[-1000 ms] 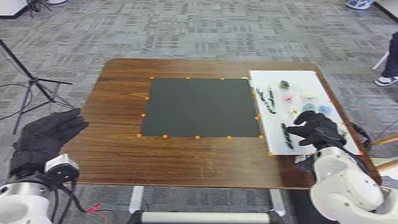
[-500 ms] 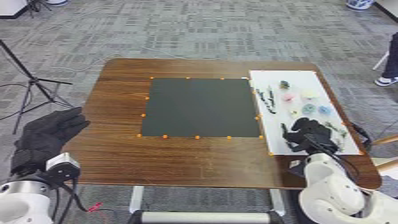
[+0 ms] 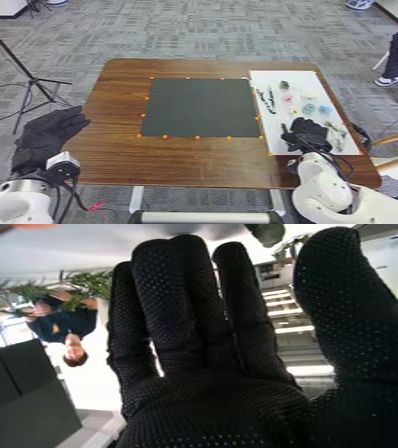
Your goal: Arrange flowers
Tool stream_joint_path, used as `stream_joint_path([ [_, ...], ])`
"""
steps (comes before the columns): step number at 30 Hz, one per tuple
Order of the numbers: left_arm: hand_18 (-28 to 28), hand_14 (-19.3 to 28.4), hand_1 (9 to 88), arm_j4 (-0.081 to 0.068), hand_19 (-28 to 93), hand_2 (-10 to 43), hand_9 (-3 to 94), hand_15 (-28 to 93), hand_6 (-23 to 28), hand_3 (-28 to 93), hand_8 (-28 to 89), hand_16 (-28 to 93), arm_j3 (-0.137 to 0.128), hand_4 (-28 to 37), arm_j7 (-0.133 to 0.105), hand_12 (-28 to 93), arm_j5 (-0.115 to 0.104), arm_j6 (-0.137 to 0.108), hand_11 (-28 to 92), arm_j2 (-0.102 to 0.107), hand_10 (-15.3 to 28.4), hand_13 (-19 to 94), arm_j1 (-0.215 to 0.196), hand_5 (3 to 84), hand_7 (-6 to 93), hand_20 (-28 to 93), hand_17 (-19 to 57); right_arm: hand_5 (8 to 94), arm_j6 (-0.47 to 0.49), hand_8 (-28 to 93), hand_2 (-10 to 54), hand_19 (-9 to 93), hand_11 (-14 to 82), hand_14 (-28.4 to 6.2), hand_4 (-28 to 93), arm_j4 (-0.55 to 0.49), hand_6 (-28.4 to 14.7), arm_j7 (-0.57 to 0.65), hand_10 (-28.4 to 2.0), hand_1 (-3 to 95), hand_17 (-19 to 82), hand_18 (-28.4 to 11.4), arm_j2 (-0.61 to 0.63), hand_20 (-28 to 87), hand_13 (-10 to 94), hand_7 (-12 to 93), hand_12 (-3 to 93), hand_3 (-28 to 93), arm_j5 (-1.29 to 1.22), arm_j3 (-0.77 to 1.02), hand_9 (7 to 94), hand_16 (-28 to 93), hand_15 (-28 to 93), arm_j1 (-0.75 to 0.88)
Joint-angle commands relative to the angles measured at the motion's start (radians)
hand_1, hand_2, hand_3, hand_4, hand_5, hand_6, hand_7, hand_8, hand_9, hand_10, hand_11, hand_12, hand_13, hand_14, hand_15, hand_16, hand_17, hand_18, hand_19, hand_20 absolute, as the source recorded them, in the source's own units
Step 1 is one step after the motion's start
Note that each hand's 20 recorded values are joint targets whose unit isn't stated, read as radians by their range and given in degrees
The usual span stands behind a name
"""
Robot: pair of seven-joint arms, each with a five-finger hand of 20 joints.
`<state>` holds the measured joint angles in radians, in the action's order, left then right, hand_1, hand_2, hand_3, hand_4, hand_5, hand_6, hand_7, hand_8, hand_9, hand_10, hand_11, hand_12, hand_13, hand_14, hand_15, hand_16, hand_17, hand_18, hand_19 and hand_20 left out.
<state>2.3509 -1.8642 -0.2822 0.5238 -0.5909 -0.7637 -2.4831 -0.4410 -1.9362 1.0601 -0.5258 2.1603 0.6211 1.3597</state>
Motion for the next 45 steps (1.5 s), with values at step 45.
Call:
stream_joint_path([
  [45, 17.9, 24.3, 26.3, -0.002, 46, 3.8, 45.9, 56, 14.0, 86, -11, -10, -0.04, -22.0, 0.032, 11, 0.024, 0.027, 38, -0.038, 21.2, 33, -0.012, 54.1, 18.5, 11, -5.5, 64.7, 0.203, -4, -9.5, 92, 30.7, -6.4, -28, 0.157, -0.1, 0.048, -7.2, 58.8, 28, -21.6, -0.154, -8, 69, 54, 37.0, 71, 0.018, -0.183, 78.8, 29, 63, 0.032],
])
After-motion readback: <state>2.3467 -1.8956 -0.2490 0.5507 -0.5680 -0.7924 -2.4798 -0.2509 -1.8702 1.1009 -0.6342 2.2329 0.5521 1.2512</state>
